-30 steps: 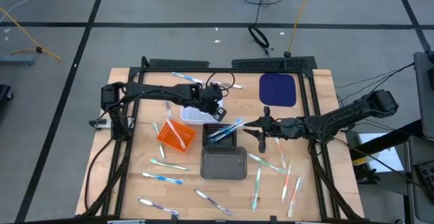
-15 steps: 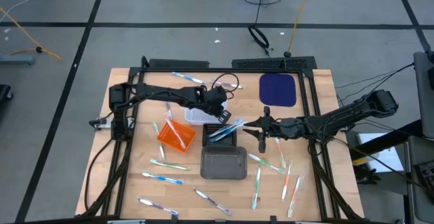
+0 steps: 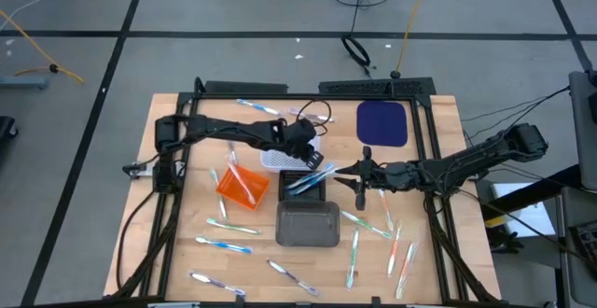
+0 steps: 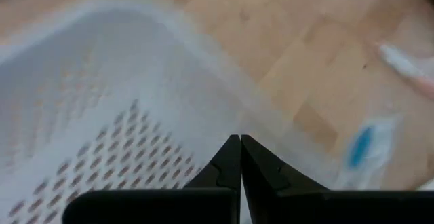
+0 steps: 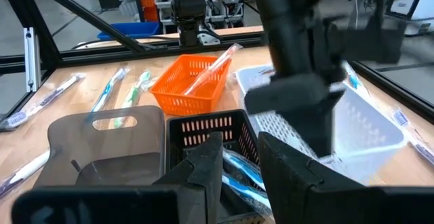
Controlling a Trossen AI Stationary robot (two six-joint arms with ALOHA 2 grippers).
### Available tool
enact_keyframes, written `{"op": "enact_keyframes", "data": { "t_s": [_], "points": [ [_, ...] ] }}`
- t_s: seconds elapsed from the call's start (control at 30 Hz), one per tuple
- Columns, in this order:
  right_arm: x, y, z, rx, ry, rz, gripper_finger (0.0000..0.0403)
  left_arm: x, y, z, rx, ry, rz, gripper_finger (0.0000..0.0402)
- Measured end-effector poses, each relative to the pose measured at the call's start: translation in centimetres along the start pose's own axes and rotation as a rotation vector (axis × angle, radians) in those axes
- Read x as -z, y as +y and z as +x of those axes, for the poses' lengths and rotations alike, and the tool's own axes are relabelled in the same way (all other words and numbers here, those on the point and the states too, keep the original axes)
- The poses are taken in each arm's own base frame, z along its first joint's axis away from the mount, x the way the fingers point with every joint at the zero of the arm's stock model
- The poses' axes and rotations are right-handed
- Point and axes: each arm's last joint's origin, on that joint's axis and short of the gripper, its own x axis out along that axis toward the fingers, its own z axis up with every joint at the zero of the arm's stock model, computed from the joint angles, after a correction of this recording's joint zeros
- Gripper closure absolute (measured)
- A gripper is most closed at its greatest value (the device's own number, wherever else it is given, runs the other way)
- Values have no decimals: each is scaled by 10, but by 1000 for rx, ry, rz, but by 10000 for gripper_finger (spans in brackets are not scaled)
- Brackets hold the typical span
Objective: Pick & Place Toothbrushes
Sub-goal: Adjust the white basket on the table
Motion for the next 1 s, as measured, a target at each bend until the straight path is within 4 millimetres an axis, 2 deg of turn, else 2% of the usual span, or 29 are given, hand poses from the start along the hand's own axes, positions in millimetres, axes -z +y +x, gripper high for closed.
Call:
{"op": "enact_keyframes", "data": {
  "t_s": [0.1,0.37,0.83,1.0],
  "points": [
    [0,0,0,1,3,-1,316,3,2,9,10,12,-5,392],
    [1,0,0,3,6,-4,316,-6,-5,7,90,-61,3,392],
    [1,0,0,4,6,-6,316,-6,-7,7,115,-67,32,392],
    [1,0,0,3,7,-6,316,-9,-9,-8,110,-63,62,392]
  ]
}}
